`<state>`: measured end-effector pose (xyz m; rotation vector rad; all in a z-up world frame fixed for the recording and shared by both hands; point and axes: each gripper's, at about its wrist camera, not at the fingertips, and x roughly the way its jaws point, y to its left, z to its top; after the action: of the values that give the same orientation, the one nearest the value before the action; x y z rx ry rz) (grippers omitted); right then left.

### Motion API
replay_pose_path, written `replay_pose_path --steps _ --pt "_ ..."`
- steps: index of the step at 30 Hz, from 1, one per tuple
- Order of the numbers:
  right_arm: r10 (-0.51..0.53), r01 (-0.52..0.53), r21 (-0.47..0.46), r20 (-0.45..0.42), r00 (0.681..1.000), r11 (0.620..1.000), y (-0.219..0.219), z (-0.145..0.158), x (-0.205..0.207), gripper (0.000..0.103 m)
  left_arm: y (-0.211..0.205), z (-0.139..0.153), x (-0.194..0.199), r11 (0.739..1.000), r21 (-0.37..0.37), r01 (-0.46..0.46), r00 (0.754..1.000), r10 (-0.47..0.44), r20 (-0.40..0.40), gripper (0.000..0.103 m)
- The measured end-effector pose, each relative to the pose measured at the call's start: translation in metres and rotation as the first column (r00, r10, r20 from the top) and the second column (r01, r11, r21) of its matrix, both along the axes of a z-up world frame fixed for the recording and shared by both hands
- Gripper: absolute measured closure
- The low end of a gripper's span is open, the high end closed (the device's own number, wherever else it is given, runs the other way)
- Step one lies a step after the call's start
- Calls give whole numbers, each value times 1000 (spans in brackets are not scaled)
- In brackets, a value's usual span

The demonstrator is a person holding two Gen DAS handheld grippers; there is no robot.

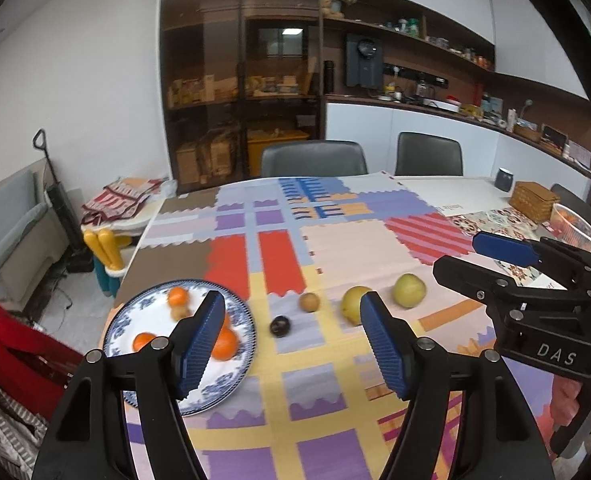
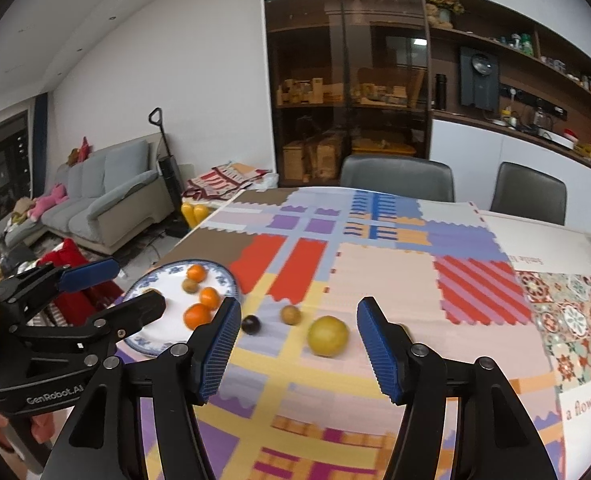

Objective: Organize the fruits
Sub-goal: 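Move both tools back toward the two large green-yellow pears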

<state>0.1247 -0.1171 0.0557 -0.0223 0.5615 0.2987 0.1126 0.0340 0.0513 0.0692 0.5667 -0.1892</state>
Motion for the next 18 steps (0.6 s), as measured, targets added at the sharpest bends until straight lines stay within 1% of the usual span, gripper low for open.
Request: replay_pose_path --steps 2,4,6,11,18 --pt "-10 10 4 -7 1000 1000 -7 0 0 42 -7 0 1 1000 10 12 1000 -12 5 27" --pt "-21 21 1 -4 1000 1000 -15 1 -1 42 -15 -1 1 999 21 25 1000 -25 16 26" --pt "-30 30 -7 1 1000 1000 -21 0 -1 42 -24 -2 2 999 29 38 999 -39 26 23" --pt "-51 51 -14 -8 999 999 -38 -7 3 42 -38 -10 7 997 22 76 996 -77 39 21" --pt "-83 82 -30 -32 996 996 -60 -25 15 42 -59 -31 23 991 14 132 991 -132 26 21"
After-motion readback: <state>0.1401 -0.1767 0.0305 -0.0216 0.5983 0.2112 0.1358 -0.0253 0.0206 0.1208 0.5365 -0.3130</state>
